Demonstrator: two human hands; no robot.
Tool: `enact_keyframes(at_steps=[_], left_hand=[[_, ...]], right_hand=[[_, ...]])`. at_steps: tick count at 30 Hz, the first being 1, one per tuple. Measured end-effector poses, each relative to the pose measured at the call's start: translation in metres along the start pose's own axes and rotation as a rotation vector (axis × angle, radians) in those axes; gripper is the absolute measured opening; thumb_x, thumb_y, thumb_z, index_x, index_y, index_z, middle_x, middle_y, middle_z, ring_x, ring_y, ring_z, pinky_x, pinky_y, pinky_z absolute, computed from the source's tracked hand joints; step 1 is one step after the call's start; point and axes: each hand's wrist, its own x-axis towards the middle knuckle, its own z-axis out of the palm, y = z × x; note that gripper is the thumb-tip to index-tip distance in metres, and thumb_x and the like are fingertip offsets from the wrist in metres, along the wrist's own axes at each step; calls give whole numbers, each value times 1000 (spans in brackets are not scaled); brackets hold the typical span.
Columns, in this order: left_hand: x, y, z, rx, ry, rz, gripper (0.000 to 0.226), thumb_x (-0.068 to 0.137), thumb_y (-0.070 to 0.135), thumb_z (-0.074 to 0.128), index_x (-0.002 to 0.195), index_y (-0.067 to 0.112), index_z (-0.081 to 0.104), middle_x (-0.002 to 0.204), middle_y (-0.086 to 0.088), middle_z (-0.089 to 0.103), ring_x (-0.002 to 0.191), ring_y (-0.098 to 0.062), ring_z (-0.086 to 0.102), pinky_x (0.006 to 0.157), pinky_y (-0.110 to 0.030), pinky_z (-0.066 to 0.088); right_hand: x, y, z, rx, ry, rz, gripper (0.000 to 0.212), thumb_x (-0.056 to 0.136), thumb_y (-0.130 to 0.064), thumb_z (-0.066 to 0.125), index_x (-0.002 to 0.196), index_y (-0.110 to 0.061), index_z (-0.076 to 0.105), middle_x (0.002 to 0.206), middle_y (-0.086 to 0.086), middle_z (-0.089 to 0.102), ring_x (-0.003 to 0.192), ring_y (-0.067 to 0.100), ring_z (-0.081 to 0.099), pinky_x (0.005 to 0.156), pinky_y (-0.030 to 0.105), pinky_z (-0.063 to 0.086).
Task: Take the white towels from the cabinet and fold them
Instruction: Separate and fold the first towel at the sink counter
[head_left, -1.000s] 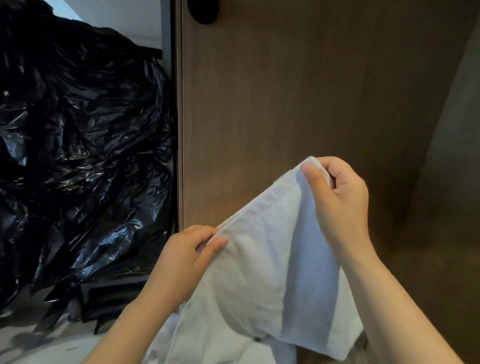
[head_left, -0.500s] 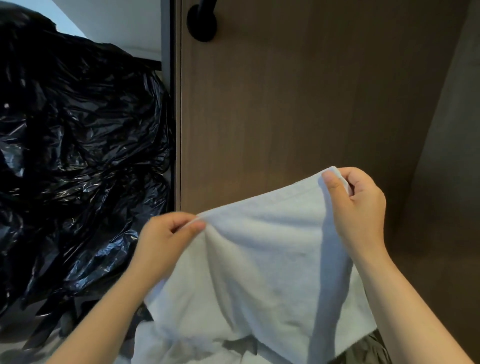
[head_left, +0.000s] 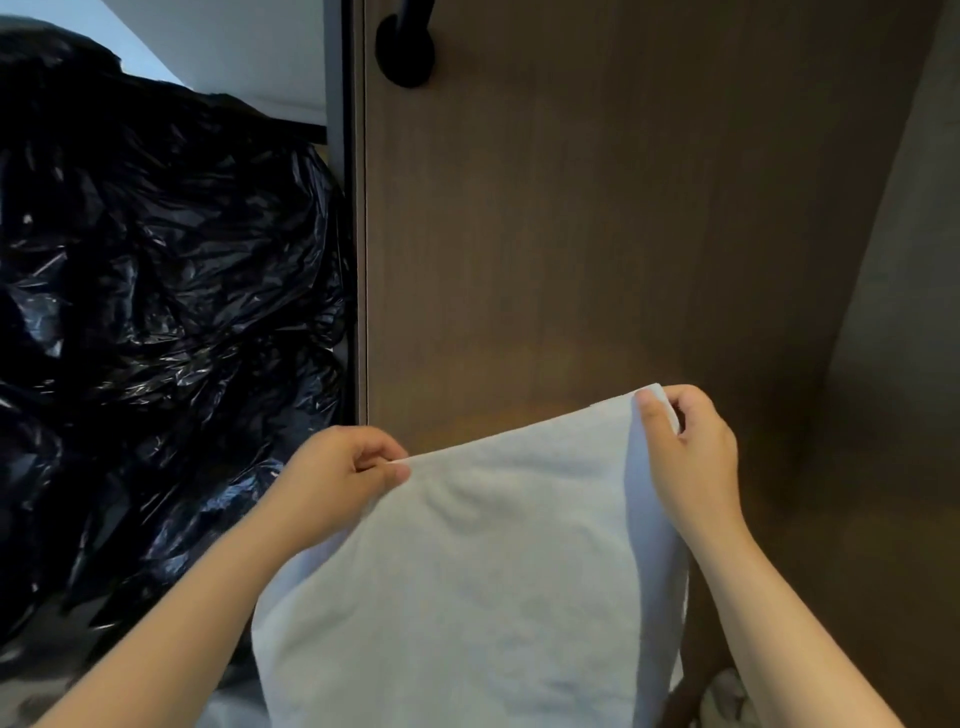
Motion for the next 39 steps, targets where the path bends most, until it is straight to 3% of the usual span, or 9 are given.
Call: enact_keyframes(at_steps=[4,7,10,12,17,22,26,33,39], left_hand=[[-5,6,11,-83,2,12,10,88,20,69,79,22,72,76,3,74,67,-5,66,64,-17,49],[-14,14,20,-217,25,14,14,90,20,66,77,17,70,78,-11,69,65,-8,59,63,-18,47],[-21,21,24,-221,22,72,13,90,21,65,78,18,69,82,-5,69,70,-5,61,64,-13,45],[-23,25,27,-157,-12,130,11,90,20,65,80,23,69,83,3,70,77,-5,63,69,-15,46],[-28,36,36,-48,-96,305,11,87,30,58,84,25,67,81,14,67,79,-5,61,67,-16,44],[-34,39,35,-28,-88,342,13,87,32,58,87,26,69,83,16,67,82,-4,62,71,-22,47],[-38,39,34,-54,-71,308,6,88,23,68,88,28,70,83,16,69,82,-4,63,69,-15,46],[-56,22,28,-20,-58,217,28,79,31,75,94,29,51,87,9,64,80,-10,60,70,-30,50],[-61,19,24,61,-56,266,20,76,49,68,86,32,65,91,15,64,88,-9,60,76,-31,49]], right_hand=[[-9,-6,2,-29,-30,-69,9,99,-29,53,107,-26,52,94,-13,58,83,9,59,64,14,42],[-20,-12,1,-78,-50,-181,22,98,-27,55,119,-31,51,108,-12,61,88,7,61,71,13,47],[-32,-16,2,-174,-141,-293,41,96,-25,58,135,-32,49,121,-15,58,98,1,59,84,9,46],[-41,-18,5,-245,-263,-401,46,95,-21,59,137,-35,49,125,-19,53,100,-7,54,82,1,38],[-59,-20,14,-175,-602,-409,31,96,-37,57,127,-38,62,117,-40,48,107,-23,45,87,-3,32],[-60,-16,12,29,-750,-253,15,95,-30,62,103,-32,74,99,-24,69,103,-2,61,88,16,48],[-61,-15,10,-32,-727,-282,11,93,-35,63,83,-31,65,90,-18,63,93,7,60,81,33,53],[-55,-6,0,-95,-591,-390,10,95,-37,59,85,-36,58,92,-19,59,94,5,58,76,25,53],[-54,-5,4,-110,-568,-404,10,95,-37,59,85,-36,58,91,-21,59,94,4,58,75,22,51]])
